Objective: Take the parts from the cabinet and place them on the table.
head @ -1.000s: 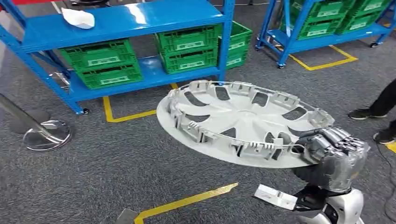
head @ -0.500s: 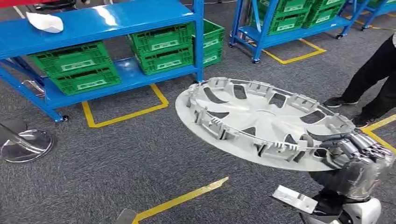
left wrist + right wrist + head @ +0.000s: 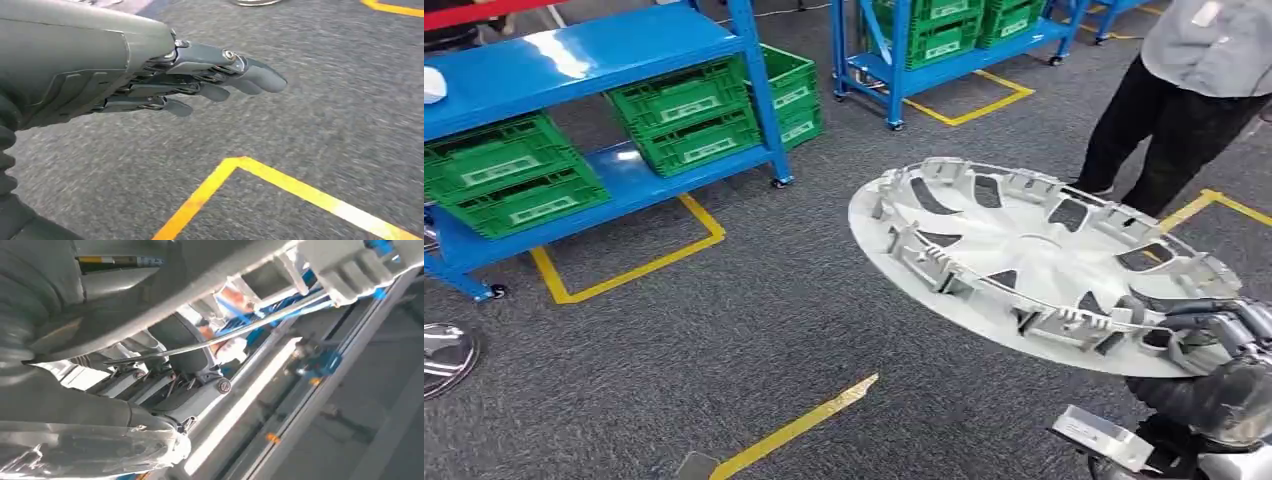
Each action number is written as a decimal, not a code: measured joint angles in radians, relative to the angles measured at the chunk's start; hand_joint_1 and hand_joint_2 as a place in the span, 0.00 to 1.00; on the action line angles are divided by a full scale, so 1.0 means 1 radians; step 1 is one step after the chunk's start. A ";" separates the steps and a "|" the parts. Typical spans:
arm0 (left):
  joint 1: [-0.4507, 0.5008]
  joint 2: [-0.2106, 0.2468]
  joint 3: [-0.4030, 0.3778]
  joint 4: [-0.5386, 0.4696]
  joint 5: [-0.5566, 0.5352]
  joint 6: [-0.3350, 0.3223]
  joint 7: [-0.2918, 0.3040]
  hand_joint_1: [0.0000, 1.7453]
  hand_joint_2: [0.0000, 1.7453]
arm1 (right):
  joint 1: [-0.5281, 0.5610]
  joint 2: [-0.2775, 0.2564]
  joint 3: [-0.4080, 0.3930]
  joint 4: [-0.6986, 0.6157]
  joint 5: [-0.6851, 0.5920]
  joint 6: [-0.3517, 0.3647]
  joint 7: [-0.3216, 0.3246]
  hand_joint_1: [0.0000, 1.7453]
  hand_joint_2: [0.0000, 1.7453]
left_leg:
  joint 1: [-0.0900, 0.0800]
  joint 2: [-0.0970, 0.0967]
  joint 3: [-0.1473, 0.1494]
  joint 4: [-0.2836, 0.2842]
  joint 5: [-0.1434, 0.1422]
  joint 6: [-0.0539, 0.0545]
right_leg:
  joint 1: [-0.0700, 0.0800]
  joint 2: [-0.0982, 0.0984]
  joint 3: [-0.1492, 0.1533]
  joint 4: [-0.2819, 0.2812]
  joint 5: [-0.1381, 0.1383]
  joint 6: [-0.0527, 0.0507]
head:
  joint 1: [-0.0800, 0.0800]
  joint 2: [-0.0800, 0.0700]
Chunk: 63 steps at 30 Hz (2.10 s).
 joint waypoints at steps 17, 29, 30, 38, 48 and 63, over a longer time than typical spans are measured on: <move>0.003 -0.006 0.009 0.001 -0.002 -0.001 -0.005 0.00 1.00 | 0.040 0.058 -0.163 -0.058 -0.091 0.000 -0.085 1.00 1.00 | 0.013 0.181 0.013 -0.015 -0.012 -0.051 | -0.033 -0.147 0.014 0.010 -0.031 0.050 | -0.002 0.000; 0.010 -0.006 0.011 0.003 -0.017 -0.007 -0.016 0.00 1.00 | 0.078 0.109 -0.248 -0.083 -0.155 0.000 -0.119 1.00 1.00 | 0.006 0.026 -0.030 0.064 -0.008 -0.016 | -0.022 -0.007 0.003 0.011 -0.016 0.010 | -0.006 0.000; 0.011 -0.002 0.012 0.003 -0.017 -0.006 -0.016 0.00 1.00 | 0.079 0.112 -0.255 -0.083 -0.161 0.000 -0.121 1.00 1.00 | 0.003 -0.019 -0.010 0.020 -0.004 -0.004 | -0.020 0.005 0.000 0.013 -0.015 0.014 | -0.005 0.000; 0.014 -0.012 0.017 0.004 -0.019 -0.005 -0.018 0.00 1.00 | 0.090 0.140 -0.318 -0.106 -0.211 0.000 -0.160 1.00 1.00 | 0.012 0.080 0.005 -0.040 0.007 -0.014 | -0.016 -0.088 -0.110 0.191 -0.120 0.044 | 0.008 0.000; 0.011 -0.016 0.030 0.004 -0.020 -0.005 -0.021 0.00 1.00 | 0.095 0.177 -0.385 -0.126 -0.244 0.000 -0.191 1.00 1.00 | 0.008 0.192 0.009 -0.015 -0.012 -0.052 | -0.022 -0.155 0.013 0.011 -0.034 0.040 | 0.005 0.000; 0.008 -0.021 0.052 0.004 -0.019 -0.004 -0.017 0.00 1.00 | 0.109 0.248 -0.475 -0.165 -0.317 0.000 -0.227 1.00 1.00 | 0.020 -0.014 0.012 -0.008 -0.026 -0.035 | -0.029 0.025 -0.017 0.010 -0.003 0.029 | -0.001 0.000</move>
